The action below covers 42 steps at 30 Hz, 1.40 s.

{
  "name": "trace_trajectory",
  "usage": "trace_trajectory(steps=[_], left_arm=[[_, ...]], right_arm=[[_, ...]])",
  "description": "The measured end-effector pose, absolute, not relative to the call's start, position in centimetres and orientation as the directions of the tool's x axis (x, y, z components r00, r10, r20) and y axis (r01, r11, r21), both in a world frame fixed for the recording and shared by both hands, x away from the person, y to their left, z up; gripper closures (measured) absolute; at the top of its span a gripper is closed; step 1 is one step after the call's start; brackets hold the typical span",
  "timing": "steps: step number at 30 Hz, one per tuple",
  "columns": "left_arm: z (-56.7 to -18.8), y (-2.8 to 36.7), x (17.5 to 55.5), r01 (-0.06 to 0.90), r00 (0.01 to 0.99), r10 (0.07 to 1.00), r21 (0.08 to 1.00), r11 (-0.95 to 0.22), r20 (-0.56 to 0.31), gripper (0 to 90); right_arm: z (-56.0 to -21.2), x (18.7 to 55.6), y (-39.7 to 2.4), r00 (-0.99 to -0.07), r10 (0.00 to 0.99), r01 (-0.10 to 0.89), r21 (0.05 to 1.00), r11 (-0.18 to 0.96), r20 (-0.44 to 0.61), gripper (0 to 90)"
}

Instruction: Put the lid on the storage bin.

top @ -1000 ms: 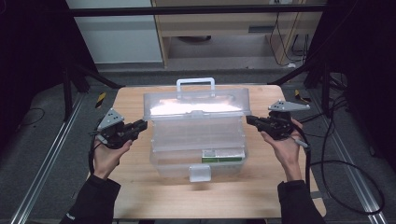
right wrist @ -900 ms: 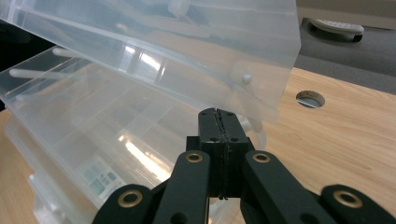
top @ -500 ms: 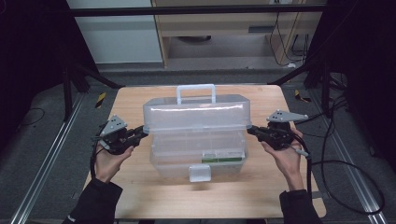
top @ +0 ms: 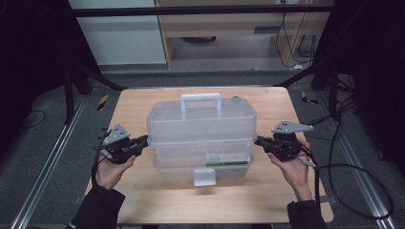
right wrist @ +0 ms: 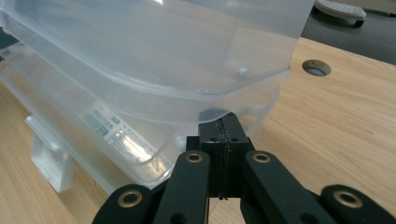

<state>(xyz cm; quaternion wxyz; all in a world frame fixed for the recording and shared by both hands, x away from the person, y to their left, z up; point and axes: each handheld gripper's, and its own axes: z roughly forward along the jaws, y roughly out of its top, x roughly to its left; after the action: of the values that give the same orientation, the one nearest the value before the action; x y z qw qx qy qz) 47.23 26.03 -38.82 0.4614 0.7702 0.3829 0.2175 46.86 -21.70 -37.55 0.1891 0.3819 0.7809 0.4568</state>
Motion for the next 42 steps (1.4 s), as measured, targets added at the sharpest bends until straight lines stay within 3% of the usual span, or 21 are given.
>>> trace_trajectory(steps=[23,29,34,42], left_arm=[[-41.0,26.1,46.6,0.43,0.614,0.789,0.845,-0.318,-0.016,80.6],[-42.3,27.5,47.4,0.47,0.546,0.838,0.833,-0.292,-0.014,77.3],[-43.4,29.1,48.0,0.497,0.482,0.876,0.825,-0.269,-0.005,71.1],[-45.1,31.3,48.9,0.528,0.388,0.921,0.811,-0.253,0.035,45.1]], right_arm=[[-40.5,45.8,-21.7,-0.626,0.779,0.48,0.787,0.388,-0.002,90.0],[-41.0,46.1,-22.7,-0.595,0.803,0.486,0.792,0.37,-0.01,89.4],[-41.7,46.3,-24.5,-0.535,0.845,0.499,0.804,0.323,-0.008,80.4],[-43.4,46.9,-27.3,-0.422,0.906,0.523,0.809,0.267,-0.026,50.7]])
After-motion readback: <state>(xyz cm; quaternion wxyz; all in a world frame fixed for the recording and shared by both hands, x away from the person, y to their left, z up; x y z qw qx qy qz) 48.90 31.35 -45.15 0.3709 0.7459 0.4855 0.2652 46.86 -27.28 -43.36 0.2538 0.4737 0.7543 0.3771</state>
